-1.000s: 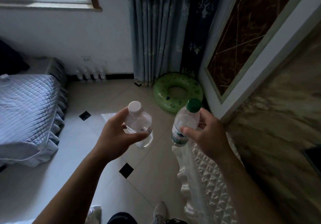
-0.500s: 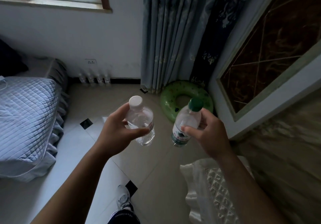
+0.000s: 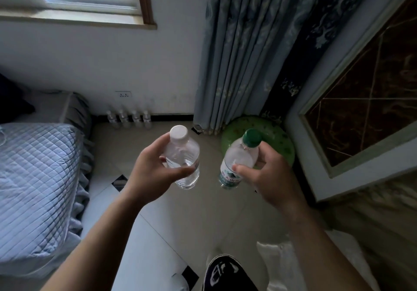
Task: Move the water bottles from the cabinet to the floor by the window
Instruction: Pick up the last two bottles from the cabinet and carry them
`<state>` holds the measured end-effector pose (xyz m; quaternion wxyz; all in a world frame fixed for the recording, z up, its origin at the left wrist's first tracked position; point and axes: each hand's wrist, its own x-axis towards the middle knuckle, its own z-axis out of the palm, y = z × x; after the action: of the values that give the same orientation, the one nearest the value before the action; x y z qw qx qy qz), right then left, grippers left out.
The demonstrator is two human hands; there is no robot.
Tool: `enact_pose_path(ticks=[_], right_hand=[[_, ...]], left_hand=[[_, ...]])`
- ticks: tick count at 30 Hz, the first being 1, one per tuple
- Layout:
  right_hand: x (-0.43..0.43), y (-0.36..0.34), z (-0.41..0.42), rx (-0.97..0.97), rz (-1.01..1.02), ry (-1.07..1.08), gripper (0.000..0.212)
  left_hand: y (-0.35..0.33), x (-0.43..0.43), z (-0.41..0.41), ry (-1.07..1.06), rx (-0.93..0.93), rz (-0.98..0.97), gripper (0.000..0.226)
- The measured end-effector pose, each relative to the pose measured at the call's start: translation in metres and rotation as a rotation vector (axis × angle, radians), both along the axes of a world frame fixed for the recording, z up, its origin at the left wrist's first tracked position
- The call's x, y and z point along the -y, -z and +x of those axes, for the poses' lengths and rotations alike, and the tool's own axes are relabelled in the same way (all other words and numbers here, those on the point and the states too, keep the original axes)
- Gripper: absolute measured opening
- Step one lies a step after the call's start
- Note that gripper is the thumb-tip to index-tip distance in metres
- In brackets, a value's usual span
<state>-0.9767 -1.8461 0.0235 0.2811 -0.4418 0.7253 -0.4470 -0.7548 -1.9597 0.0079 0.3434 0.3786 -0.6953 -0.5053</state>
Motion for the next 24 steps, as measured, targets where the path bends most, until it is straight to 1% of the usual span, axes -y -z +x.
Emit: enact_pose_path(ticks=[4,8,13,15,19,24], right_hand=[[0.060,0.010,-0.010,0.044,-0.009,0.003,0.043],[0.129,0.021,-0.027,0.084,-0.030,0.000,0.046],[0.220,0.028,-0.053,0.111,-0.037,-0.031,0.040],[0.256,0.028,-0.065,0.111,-0.022,-0.060,0.042],[0.323,0.027,-0.083,0.115,-0.003,-0.100,0.047],[0.398,0.025,-0.087,0.112,-0.012,-0.131,0.043]], left_hand=[[0.004,0.054,-0.006,-0.002,0.025,-0.004,0.067],[0.006,0.113,-0.019,-0.039,0.035,0.013,0.063],[0.009,0.195,-0.044,-0.075,0.109,-0.004,0.068],[0.010,0.226,-0.055,-0.097,0.127,-0.004,0.068],[0.010,0.284,-0.072,-0.134,0.127,0.007,0.067],[0.010,0.351,-0.077,-0.165,0.131,0.015,0.067]])
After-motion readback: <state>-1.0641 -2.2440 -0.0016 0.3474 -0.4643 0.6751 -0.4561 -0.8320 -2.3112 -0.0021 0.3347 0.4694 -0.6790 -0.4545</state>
